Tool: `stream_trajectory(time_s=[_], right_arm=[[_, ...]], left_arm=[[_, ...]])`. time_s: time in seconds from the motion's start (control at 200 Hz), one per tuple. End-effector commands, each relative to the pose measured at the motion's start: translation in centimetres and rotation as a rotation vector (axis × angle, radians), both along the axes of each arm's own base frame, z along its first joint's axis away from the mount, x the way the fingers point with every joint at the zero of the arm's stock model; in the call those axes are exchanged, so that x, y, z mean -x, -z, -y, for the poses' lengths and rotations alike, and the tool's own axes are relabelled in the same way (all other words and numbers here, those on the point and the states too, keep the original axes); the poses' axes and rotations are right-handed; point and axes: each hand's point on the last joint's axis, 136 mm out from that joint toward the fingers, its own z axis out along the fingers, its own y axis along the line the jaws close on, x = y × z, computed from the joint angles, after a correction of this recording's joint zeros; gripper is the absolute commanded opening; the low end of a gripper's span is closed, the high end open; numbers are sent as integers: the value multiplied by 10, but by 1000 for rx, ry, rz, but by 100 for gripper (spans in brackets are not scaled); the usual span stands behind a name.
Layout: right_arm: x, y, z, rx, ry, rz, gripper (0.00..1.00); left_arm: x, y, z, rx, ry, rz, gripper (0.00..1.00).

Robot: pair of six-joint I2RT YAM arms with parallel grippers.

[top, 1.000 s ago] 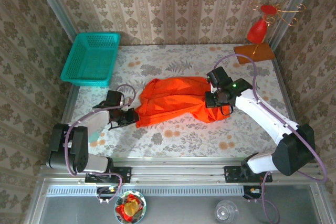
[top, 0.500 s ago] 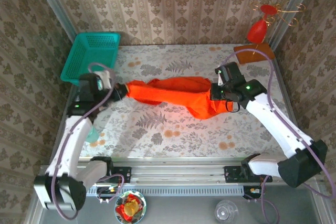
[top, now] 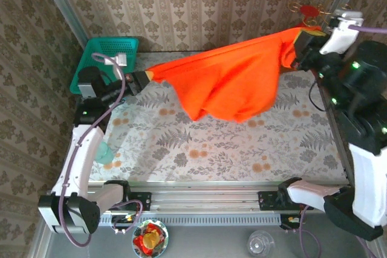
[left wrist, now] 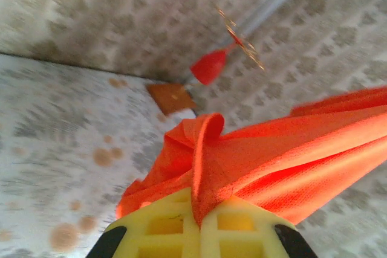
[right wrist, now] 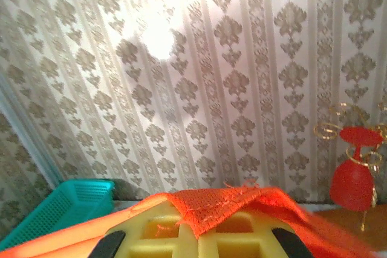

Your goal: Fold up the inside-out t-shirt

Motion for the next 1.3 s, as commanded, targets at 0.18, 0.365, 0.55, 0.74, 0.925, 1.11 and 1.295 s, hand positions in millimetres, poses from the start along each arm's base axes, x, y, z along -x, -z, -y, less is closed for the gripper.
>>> stream_trajectory(time_s=[0.18, 0.365, 0.55, 0.74, 0.925, 1.11, 1.295], right_arm=[[-58, 80, -22, -68, -24, -202, 0], [-52, 87, -4, -8, 65, -226, 0], [14, 37, 76, 25, 420, -5, 0], [-13, 53, 25, 23, 154, -49, 0], [-40, 76, -4, 28, 37, -161, 0], [-36, 79, -5, 27, 26, -160, 0], [-22, 79, -9, 23, -23, -147, 0]], left_arm=[[25, -171, -45, 83, -82, 380, 0], [31, -179, -64, -5, -206, 400, 0], [1, -123, -64, 88, -177, 255, 0], [11, -164, -73, 55, -206, 345, 0], [32, -202, -92, -24, -324, 438, 0], [19, -170, -89, 36, -271, 351, 0], [29, -161, -88, 2, -283, 350, 0]])
